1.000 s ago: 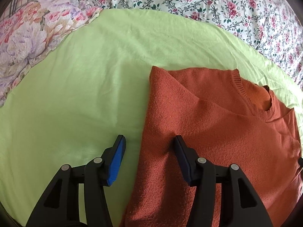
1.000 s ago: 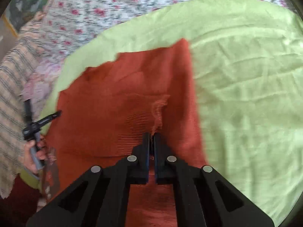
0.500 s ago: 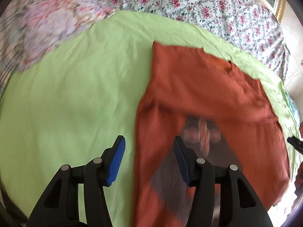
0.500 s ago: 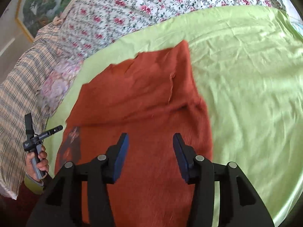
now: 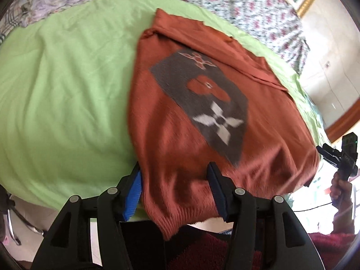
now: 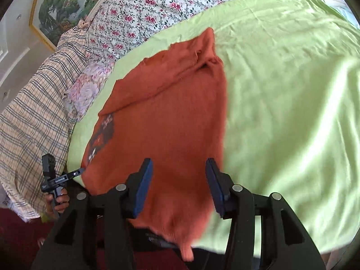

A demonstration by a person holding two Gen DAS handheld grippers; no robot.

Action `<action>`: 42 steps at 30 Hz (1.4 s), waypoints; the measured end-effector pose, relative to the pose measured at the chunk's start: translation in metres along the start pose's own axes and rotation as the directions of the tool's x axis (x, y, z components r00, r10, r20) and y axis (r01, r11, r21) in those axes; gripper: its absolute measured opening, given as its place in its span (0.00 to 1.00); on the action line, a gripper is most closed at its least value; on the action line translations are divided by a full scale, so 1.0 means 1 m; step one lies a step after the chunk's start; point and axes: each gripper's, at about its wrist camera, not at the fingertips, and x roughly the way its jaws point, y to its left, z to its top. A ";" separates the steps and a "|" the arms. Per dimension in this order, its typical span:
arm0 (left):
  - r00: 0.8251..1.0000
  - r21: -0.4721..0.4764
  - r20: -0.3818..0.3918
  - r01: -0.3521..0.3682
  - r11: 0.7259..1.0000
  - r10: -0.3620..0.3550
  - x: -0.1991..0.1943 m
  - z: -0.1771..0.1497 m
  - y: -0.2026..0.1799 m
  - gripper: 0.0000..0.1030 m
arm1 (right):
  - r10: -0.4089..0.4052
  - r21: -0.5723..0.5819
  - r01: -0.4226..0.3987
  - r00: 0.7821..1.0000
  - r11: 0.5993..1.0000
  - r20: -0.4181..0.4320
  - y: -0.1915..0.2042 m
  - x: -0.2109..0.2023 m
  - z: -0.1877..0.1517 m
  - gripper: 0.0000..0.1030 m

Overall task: Fold small clothes
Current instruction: 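Grasp the ribbed hem with both tools, then fold the hem up toward the collar with both tools and release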

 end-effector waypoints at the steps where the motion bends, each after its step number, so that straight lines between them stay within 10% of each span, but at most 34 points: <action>1: 0.999 -0.006 -0.005 0.034 0.999 -0.034 0.000 -0.002 0.001 0.54 | 0.009 0.002 -0.009 1.000 1.000 -0.002 -0.003 -0.004 -0.005 0.49; 7: 0.985 -0.014 -0.036 0.171 0.985 -0.172 0.000 -0.014 0.013 0.53 | 0.094 0.009 -0.093 0.995 0.996 -0.033 -0.022 -0.015 -0.038 0.49; 18: 0.982 0.026 -0.085 0.172 0.985 -0.169 0.008 -0.025 0.010 0.42 | 0.237 -0.027 -0.241 0.967 0.970 -0.094 -0.016 0.012 -0.048 0.48; 22: 0.982 0.023 -0.097 0.164 0.986 -0.161 0.008 -0.030 0.014 0.09 | 0.214 -0.082 -0.224 0.970 0.971 -0.114 -0.004 0.015 -0.049 0.14; 25: 0.986 0.030 -0.078 0.150 0.988 -0.147 0.004 -0.032 0.014 0.06 | 0.190 -0.086 -0.203 0.973 0.975 -0.132 -0.003 0.020 -0.053 0.10; 36: 0.946 0.069 0.236 0.212 0.975 -0.222 -0.078 0.025 -0.006 0.04 | 0.406 -0.052 -0.403 0.903 0.914 0.141 0.006 -0.033 -0.013 0.08; 42: 0.913 0.082 0.369 0.154 0.985 -0.174 -0.080 0.091 -0.015 0.04 | 0.393 -0.066 -0.390 0.882 0.919 0.262 0.013 -0.027 0.045 0.07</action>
